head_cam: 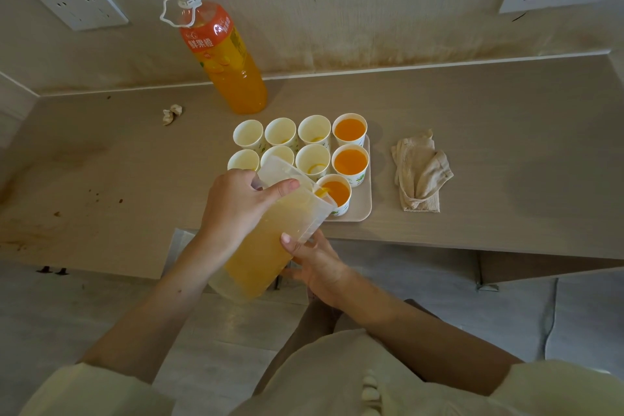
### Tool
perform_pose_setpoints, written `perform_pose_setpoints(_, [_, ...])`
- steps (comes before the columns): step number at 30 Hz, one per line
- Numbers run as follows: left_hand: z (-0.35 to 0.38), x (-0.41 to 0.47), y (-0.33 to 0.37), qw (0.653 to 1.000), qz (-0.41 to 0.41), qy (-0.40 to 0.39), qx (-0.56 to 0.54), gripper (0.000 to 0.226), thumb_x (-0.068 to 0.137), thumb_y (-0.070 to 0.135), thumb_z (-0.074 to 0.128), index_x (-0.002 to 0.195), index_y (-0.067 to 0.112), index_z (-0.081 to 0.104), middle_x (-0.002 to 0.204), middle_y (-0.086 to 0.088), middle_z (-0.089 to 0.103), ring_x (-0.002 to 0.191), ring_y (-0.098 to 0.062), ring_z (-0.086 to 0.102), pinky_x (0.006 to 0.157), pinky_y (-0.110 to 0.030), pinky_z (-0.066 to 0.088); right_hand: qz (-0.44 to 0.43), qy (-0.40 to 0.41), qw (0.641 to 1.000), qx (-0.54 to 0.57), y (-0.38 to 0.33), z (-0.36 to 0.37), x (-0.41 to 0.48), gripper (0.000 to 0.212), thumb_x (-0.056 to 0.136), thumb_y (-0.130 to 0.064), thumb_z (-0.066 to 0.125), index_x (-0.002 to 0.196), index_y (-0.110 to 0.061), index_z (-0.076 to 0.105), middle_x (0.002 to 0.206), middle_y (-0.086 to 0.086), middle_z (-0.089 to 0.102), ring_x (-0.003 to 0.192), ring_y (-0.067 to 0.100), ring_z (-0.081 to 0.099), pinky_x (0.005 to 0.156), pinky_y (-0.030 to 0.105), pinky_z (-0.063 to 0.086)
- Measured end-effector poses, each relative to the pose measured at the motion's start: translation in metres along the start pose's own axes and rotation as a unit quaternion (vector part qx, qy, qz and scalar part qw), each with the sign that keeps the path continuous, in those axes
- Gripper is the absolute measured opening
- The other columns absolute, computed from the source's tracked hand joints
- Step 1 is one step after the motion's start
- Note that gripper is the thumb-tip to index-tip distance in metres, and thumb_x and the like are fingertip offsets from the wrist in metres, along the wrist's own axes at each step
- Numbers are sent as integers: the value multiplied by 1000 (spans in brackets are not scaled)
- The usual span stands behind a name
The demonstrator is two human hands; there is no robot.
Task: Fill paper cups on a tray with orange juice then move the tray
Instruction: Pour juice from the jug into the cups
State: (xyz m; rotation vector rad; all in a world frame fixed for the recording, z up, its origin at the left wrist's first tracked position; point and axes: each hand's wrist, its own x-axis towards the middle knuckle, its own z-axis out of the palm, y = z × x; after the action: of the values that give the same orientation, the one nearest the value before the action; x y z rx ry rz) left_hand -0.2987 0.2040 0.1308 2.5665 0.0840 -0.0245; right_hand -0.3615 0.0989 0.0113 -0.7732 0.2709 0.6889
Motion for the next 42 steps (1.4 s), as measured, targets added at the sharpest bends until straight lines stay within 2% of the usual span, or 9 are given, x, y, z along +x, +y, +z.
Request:
perform_pose_setpoints(10, [-2, -1, 2, 1000, 0, -2, 10, 60, 71, 58, 72, 55, 11, 39, 51, 2, 33, 49, -15, 32, 52, -30, 26, -3, -4, 1000, -6, 2, 0, 2, 122, 42, -52, 94, 144, -32, 30, 139, 4, 49, 129, 30, 47, 106, 62, 37])
perform_pose_setpoints(17, [-2, 0, 2, 1000, 7, -8, -4, 63, 71, 56, 73, 53, 14, 30, 50, 4, 26, 49, -15, 27, 51, -30, 23, -2, -5, 1000, 0, 0, 0, 2, 122, 41, -51, 95, 143, -31, 31, 137, 5, 51, 126, 28, 50, 104, 59, 41])
perform_pose_setpoints(36, [-1, 7, 2, 1000, 6, -5, 0, 65, 69, 58, 73, 53, 13, 29, 50, 3, 25, 50, -16, 26, 52, -32, 23, -4, 1, 1000, -5, -5, 1, 3, 120, 40, -53, 94, 141, -32, 32, 137, 3, 51, 127, 30, 49, 107, 60, 38])
perform_pose_setpoints(42, [0, 8, 0, 1000, 8, -3, -30, 63, 70, 55, 74, 52, 13, 30, 50, 4, 26, 49, -15, 27, 51, -31, 24, -16, 31, 999, -17, -8, -1, 4, 124, 38, -54, 94, 141, -30, 30, 134, 1, 53, 125, 26, 52, 104, 56, 43])
